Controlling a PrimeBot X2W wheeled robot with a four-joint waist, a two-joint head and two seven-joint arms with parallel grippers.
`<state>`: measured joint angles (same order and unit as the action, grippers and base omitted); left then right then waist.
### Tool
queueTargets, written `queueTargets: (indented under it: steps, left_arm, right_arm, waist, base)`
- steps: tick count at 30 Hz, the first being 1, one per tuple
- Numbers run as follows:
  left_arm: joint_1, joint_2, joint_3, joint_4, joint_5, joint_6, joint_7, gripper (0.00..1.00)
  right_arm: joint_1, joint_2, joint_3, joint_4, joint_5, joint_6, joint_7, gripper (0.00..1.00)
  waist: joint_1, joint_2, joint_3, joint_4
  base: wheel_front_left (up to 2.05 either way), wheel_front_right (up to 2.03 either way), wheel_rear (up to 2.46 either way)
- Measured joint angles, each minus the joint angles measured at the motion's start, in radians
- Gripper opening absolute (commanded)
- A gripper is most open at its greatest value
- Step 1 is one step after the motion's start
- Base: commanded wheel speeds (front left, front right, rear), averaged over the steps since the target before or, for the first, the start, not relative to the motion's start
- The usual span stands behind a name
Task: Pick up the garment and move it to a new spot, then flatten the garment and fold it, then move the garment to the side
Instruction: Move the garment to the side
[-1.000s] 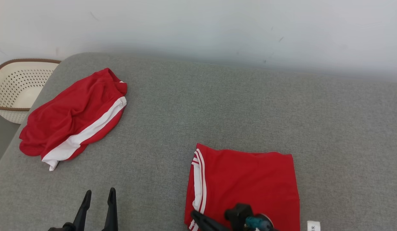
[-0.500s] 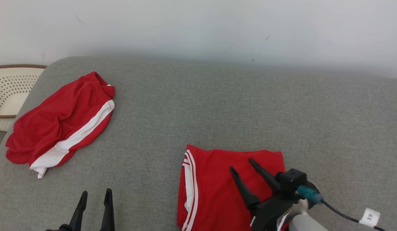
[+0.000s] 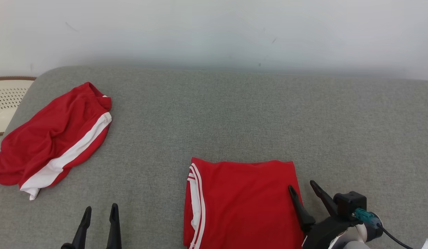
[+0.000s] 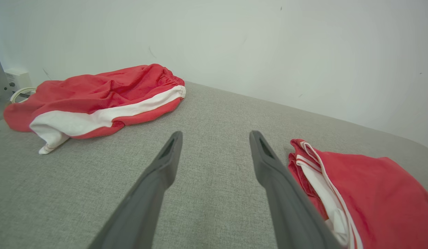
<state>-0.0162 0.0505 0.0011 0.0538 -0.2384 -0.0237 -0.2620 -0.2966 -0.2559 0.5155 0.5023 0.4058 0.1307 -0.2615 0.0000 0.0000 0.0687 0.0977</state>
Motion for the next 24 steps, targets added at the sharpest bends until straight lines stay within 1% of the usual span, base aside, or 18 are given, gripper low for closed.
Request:
queueTargets:
  steps: [8, 20, 21, 22, 23, 24]
  left_arm:
    - [0.0, 0.0, 0.008, -0.01, 0.02, 0.007, 0.0, 1.0]
    - [0.001, 0.0, 0.028, -0.018, 0.044, 0.01, 0.0, 1.0]
    - [0.001, 0.0, 0.028, -0.018, 0.044, 0.011, 0.0, 1.0]
    - [0.002, 0.0, 0.028, -0.018, 0.044, 0.011, 0.0, 1.0]
    - [0.003, 0.0, 0.028, -0.018, 0.044, 0.011, 0.0, 1.0]
    - [0.005, 0.0, 0.027, -0.018, 0.044, 0.011, 0.0, 1.0]
  right_arm:
    - [-0.007, 0.01, 0.038, 0.061, 0.046, 0.0, 0.032, 1.0]
    - [-0.035, 0.037, 0.097, 0.134, 0.13, 0.0, 0.104, 1.0]
    - [-0.036, 0.04, 0.102, 0.138, 0.139, 0.0, 0.114, 0.96]
    - [-0.039, 0.041, 0.106, 0.146, 0.15, 0.0, 0.128, 0.86]
    - [-0.042, 0.04, 0.114, 0.149, 0.154, 0.0, 0.134, 0.68]
    - [-0.045, 0.04, 0.118, 0.149, 0.16, 0.0, 0.134, 0.33]
  waist:
    - [0.0, 0.0, 0.005, -0.008]
    - [0.0, 0.0001, -0.004, 0.004]
    - [0.0, 0.0, -0.005, 0.005]
    - [0.0, 0.0, -0.006, 0.006]
    - [0.0, 0.0, -0.006, 0.007]
    - [0.0, 0.0, -0.007, 0.008]
  base:
    - [0.0, 0.0, 0.0]
    - [0.0, 0.0, 0.0]
    - [0.0, 0.0, 0.0]
    - [0.0, 0.0, 0.0]
    - [0.0, 0.0, 0.0]
    - [0.0, 0.0, 0.0]
